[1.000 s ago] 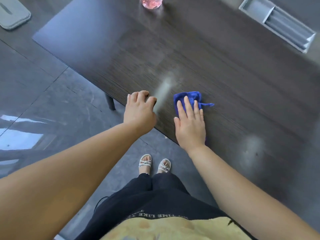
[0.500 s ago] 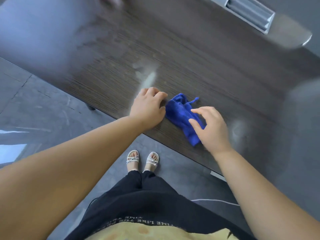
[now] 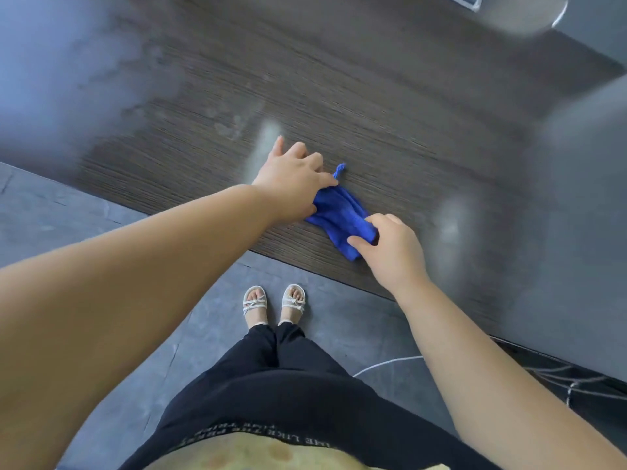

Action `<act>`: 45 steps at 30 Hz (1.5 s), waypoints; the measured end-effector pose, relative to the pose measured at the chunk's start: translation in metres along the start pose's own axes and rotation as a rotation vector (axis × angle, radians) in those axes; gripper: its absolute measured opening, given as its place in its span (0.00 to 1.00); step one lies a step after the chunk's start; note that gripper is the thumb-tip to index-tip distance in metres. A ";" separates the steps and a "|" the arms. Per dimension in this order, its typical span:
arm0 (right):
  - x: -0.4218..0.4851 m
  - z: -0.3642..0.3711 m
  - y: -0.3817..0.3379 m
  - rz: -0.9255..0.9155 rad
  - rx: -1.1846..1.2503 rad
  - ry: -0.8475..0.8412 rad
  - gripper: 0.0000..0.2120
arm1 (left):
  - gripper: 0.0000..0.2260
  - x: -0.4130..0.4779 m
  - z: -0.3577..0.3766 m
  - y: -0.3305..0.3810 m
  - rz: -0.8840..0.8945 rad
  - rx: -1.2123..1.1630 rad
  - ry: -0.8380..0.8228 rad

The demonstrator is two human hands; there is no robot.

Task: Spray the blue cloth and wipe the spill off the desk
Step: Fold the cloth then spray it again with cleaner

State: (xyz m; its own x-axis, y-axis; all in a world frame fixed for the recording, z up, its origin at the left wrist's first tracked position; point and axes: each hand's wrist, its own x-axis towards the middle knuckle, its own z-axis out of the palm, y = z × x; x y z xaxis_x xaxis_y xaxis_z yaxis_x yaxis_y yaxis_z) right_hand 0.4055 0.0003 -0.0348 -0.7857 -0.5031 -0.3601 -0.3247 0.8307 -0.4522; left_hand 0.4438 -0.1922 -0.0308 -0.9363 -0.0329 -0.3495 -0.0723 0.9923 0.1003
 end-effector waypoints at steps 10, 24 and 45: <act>-0.007 0.002 -0.001 -0.140 0.009 0.105 0.22 | 0.14 -0.032 0.014 -0.012 0.133 -0.097 0.312; 0.008 -0.040 -0.018 -0.125 0.388 -0.139 0.17 | 0.11 -0.037 -0.015 -0.027 -0.020 -0.478 0.303; 0.163 0.002 -0.180 -0.362 0.019 -0.095 0.06 | 0.11 -0.045 -0.016 -0.166 -0.600 -0.377 0.274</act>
State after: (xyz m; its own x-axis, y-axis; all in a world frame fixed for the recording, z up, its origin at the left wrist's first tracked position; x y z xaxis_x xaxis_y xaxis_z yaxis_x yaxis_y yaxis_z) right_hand 0.3365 -0.2316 -0.0136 -0.5690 -0.7843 -0.2473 -0.5620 0.5904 -0.5792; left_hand 0.4921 -0.3571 -0.0169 -0.7479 -0.6314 -0.2051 -0.6623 0.6887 0.2949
